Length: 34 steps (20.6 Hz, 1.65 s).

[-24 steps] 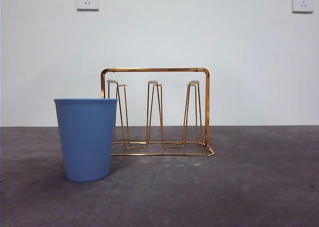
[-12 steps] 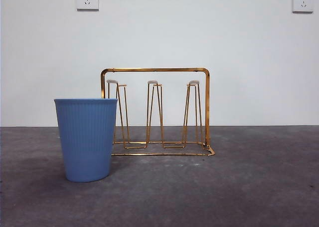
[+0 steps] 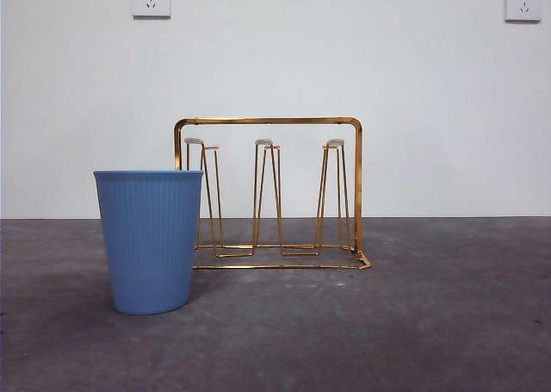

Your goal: Pick up cup 1,put cup 1 in the cup rack,pick up cup 2,put cup 2 in the cup rack

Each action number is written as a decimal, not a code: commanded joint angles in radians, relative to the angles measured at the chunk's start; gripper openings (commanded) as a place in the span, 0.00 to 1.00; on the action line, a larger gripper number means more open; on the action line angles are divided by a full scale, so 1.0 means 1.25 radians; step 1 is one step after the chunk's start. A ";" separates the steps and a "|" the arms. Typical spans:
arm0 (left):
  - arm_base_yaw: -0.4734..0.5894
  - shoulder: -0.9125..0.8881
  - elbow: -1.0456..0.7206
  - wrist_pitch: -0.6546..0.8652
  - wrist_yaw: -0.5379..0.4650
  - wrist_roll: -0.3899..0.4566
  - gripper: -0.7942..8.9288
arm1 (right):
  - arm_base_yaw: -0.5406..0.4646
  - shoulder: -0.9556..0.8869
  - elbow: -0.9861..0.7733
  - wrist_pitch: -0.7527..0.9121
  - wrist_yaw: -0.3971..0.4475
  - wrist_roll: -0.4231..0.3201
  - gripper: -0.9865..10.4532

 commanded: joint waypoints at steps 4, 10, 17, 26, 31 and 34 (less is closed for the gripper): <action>0.007 -0.016 0.002 -0.139 0.030 0.111 0.07 | 0.000 -0.080 -0.006 -0.248 0.106 -0.038 0.25; 0.003 -0.023 0.020 -0.445 0.002 0.314 0.07 | 0.000 -0.144 -0.006 -0.473 0.233 -0.046 0.25; -0.025 0.028 0.110 -0.736 -0.142 0.546 0.07 | 0.000 -0.163 -0.006 -0.568 0.287 -0.055 0.25; -0.044 0.172 0.166 -0.809 -0.289 0.631 0.07 | 0.000 -0.160 -0.006 -0.574 0.317 -0.064 0.25; -0.044 0.254 0.166 -0.787 -0.317 0.634 0.07 | 0.000 -0.161 -0.006 -0.581 0.329 -0.076 0.25; -0.043 0.294 0.167 -0.763 -0.334 0.635 0.07 | 0.000 -0.161 -0.006 -0.581 0.329 -0.076 0.25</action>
